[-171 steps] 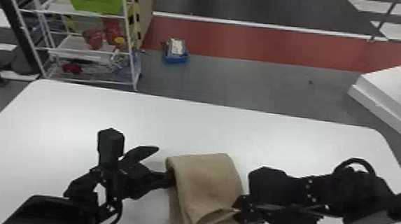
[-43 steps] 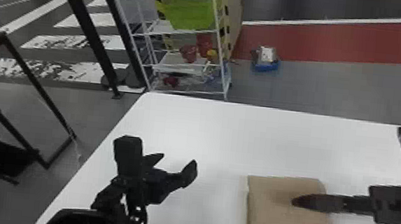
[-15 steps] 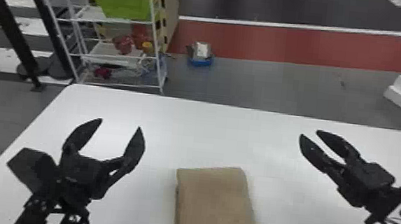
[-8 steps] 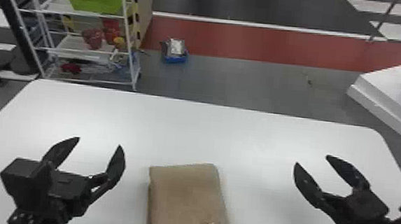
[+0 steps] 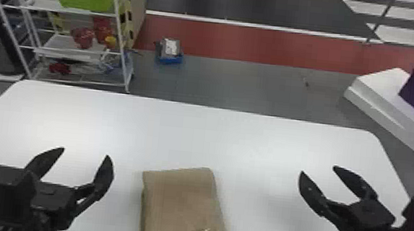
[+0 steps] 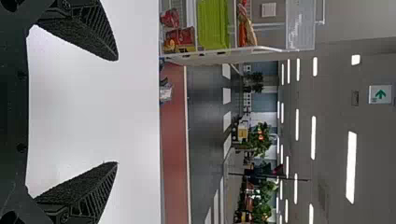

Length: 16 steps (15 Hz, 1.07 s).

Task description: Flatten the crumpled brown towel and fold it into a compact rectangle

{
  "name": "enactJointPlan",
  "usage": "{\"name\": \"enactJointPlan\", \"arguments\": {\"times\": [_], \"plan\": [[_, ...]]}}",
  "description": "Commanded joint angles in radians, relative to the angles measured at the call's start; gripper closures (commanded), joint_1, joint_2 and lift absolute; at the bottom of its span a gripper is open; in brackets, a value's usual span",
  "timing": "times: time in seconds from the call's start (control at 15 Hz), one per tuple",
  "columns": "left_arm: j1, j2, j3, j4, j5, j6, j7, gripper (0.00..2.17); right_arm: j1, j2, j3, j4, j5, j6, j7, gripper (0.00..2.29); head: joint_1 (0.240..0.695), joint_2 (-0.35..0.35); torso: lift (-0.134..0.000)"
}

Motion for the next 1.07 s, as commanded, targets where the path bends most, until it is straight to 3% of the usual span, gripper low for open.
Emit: {"name": "enactJointPlan", "arguments": {"times": [0.0,1.0], "plan": [[0.009,-0.003,0.000,-0.007,0.007,-0.021,0.001,0.08,0.015,0.007,-0.004,-0.019,0.000,-0.004,0.001,0.09,0.695,-0.055,-0.124],[-0.011,-0.003,0.018,0.013,0.036,-0.052,-0.011,0.08,0.015,0.042,0.004,-0.028,0.019,-0.028,0.007,0.10,0.695,-0.038,-0.124]]}}
